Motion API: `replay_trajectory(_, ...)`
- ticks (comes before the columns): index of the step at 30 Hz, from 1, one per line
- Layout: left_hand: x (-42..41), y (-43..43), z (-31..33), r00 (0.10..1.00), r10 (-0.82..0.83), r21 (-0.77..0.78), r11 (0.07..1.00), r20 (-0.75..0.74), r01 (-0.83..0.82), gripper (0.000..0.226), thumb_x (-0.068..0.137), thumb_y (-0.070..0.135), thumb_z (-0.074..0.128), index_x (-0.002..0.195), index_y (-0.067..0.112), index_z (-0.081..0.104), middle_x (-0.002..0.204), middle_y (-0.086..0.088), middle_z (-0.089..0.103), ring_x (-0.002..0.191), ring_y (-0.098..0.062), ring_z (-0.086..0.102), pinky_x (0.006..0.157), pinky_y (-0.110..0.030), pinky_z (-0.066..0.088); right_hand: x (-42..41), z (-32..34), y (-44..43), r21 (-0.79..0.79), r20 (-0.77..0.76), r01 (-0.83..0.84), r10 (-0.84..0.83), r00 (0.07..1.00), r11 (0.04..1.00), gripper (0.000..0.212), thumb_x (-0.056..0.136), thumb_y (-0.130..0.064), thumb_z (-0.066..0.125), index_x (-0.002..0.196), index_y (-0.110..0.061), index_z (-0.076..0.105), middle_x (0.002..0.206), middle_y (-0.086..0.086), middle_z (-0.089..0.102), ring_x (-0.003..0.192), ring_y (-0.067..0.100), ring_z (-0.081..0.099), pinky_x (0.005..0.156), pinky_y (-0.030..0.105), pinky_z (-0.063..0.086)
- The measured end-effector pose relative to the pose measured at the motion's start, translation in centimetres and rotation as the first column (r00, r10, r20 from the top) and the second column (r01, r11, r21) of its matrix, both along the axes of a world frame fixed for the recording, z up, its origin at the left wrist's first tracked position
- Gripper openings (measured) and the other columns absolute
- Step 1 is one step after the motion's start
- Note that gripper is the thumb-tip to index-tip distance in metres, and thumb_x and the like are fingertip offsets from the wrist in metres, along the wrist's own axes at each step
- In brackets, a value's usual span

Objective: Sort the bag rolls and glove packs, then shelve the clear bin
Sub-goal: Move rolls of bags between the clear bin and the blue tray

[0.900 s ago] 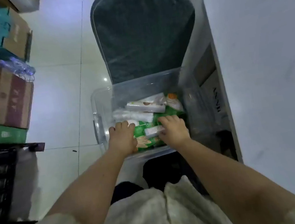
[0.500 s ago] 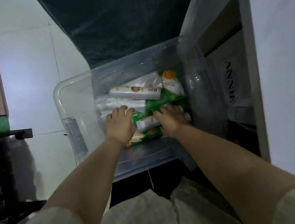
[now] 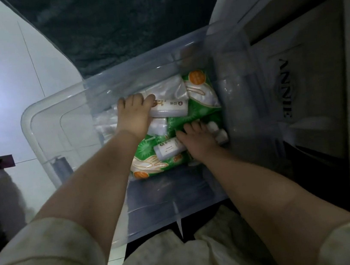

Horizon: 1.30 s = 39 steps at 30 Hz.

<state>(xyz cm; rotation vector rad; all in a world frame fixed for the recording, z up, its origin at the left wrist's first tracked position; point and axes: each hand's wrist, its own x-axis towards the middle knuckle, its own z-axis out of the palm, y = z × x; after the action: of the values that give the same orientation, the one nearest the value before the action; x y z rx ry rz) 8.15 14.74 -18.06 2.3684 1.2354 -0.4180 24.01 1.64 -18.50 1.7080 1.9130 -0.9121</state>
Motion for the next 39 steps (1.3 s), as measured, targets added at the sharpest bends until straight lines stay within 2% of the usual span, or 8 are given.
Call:
replay_trajectory(4,0.0,-1.1,3.4,1.0,0.027,0.07,0.997,0.015,-0.028,0.053,0.076,0.024,0.07,0.126,0.017,0.053,0.113,-0.017,0.054,0.105,-0.037,0.049,0.095,-0.047,0.031,0.2,3.3,-0.3,0.101,-0.09,0.057,-0.048,0.995,0.993,0.047,0.076,-0.015,0.067,0.12,-0.012,0.051,0.118,0.019,0.048,0.109,0.038,0.042,0.091,0.043,0.035)
replay_trajectory(9,-0.2,-3.0,11.1,0.994,0.086,0.134,0.986,0.067,-0.094,0.053,0.074,0.031,0.072,0.123,0.024,0.053,0.108,-0.01,0.054,0.098,-0.032,0.05,0.086,-0.043,0.033,-0.8,9.7,-0.3,0.164,-0.044,-0.091,0.099,0.994,0.982,0.049,0.079,-0.013,0.062,0.126,-0.016,0.046,0.116,0.014,0.046,0.107,0.035,0.044,0.089,0.043,0.037)
replay_trajectory(13,-1.5,-4.7,17.7,0.979,0.147,0.193,0.966,0.139,-0.173,0.053,0.073,0.032,0.072,0.123,0.027,0.052,0.107,-0.006,0.054,0.099,-0.029,0.05,0.088,-0.042,0.034,-1.6,15.5,-0.9,0.283,-0.096,-0.019,0.048,0.994,0.959,0.044,0.081,-0.019,0.062,0.124,-0.017,0.051,0.112,0.013,0.048,0.106,0.033,0.045,0.093,0.043,0.033)
replay_trajectory(17,-3.3,-5.4,22.9,0.975,0.13,0.238,0.956,0.181,-0.172,0.054,0.074,0.035,0.073,0.123,0.029,0.053,0.111,-0.005,0.053,0.103,-0.028,0.049,0.089,-0.041,0.032,-2.1,21.4,-2.0,0.408,-0.109,0.093,-0.053,0.993,0.908,0.053,0.071,-0.024,0.076,0.12,-0.017,0.058,0.106,0.013,0.054,0.099,0.033,0.05,0.088,0.042,0.039)
replay_trajectory(23,-6.0,-6.2,29.1,0.935,0.015,0.242,0.964,0.354,-0.107,0.055,0.073,0.036,0.075,0.123,0.035,0.052,0.11,0.001,0.053,0.103,-0.024,0.048,0.087,-0.038,0.032,-5.3,29.1,-6.0,0.604,-0.12,0.265,-0.243,0.963,0.752,0.052,0.057,-0.016,0.083,0.107,-0.014,0.067,0.095,0.015,0.059,0.089,0.037,0.057,0.079,0.045,0.047)
replay_trajectory(30,-4.9,-10.2,36.1,0.845,-0.254,0.275,0.952,0.471,0.133,0.051,0.07,0.039,0.071,0.118,0.037,0.054,0.106,0.003,0.053,0.1,-0.024,0.05,0.085,-0.04,0.037,-10.9,36.0,-14.5,0.748,-0.114,0.4,-0.49,0.864,0.529,0.05,0.06,-0.021,0.082,0.107,-0.015,0.066,0.098,0.011,0.06,0.091,0.034,0.057,0.079,0.045,0.048)
replay_trajectory(35,-0.9,-16.8,41.7,0.688,-0.502,0.364,0.862,0.524,0.352,0.054,0.07,0.042,0.072,0.121,0.036,0.054,0.106,0.003,0.055,0.099,-0.023,0.05,0.086,-0.04,0.036,-12.3,40.6,-22.6,0.842,-0.114,0.433,-0.678,0.726,0.322,0.046,0.065,-0.023,0.079,0.108,-0.017,0.062,0.102,0.008,0.06,0.095,0.03,0.055,0.082,0.045,0.047)
replay_trajectory(39,2.0,-24.4,45.8,0.506,-0.622,0.403,0.779,0.598,0.481,0.052,0.066,0.037,0.076,0.116,0.03,0.06,0.101,-0.002,0.059,0.093,-0.027,0.054,0.082,-0.042,0.041,-12.7,44.0,-30.3,0.886,-0.112,0.422,-0.794,0.597,0.193,0.041,0.064,-0.024,0.077,0.101,-0.015,0.061,0.097,0.004,0.058,0.089,0.027,0.053,0.078,0.041,0.045)
